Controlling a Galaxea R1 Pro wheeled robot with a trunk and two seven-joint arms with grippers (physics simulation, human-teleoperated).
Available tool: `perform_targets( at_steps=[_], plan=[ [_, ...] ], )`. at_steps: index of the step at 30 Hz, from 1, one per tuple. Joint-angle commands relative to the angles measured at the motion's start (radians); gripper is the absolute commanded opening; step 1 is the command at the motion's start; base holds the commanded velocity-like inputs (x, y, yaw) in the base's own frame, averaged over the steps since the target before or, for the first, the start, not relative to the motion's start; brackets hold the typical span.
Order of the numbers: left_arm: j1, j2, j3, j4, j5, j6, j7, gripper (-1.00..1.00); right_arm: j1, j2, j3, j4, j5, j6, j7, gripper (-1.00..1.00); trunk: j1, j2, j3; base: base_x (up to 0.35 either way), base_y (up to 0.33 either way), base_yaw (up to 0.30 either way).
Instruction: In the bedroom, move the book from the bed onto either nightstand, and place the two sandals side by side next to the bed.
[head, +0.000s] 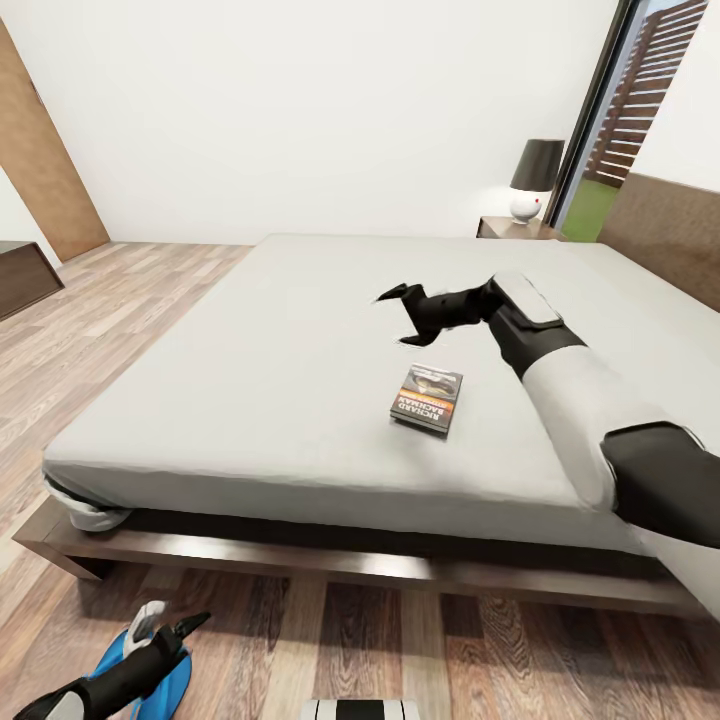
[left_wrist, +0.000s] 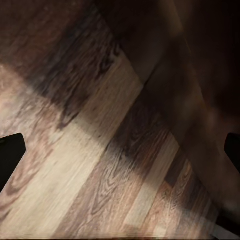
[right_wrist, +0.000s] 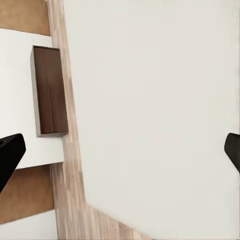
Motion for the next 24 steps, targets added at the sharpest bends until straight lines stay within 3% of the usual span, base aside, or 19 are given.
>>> perform_targets(
  at_steps=[1,8,13,24],
  plan=[
    [-0.001,0.005,0.001,0.000,0.004,0.014,-0.001,1.00,-0.015,-0.009,0.002,0.017,-0.011,-0.001,-0.010,1.00,0.000,0.000,-0.001,0.000,0.000,0.000],
    [0.000,0.041,-0.026,-0.002,-0.008,0.034,-0.007,1.00,-0.089,-0.082,0.000,0.077,-0.008,0.004,-0.012,1.00,0.000,0.000,-0.001,0.000,0.000,0.000],
    [0.000,0.052,-0.043,-0.002,-0.010,0.054,-0.059,1.00,-0.116,-0.125,-0.001,0.090,-0.003,0.005,-0.015,1.00,0.000,0.000,-0.001,0.000,0.000,0.000],
    [-0.001,0.053,-0.077,-0.021,-0.011,0.190,-0.260,1.00,-0.128,-0.153,-0.005,0.167,0.001,0.009,-0.008,1.00,0.000,0.000,-0.001,0.000,0.000,0.000]
  ],
)
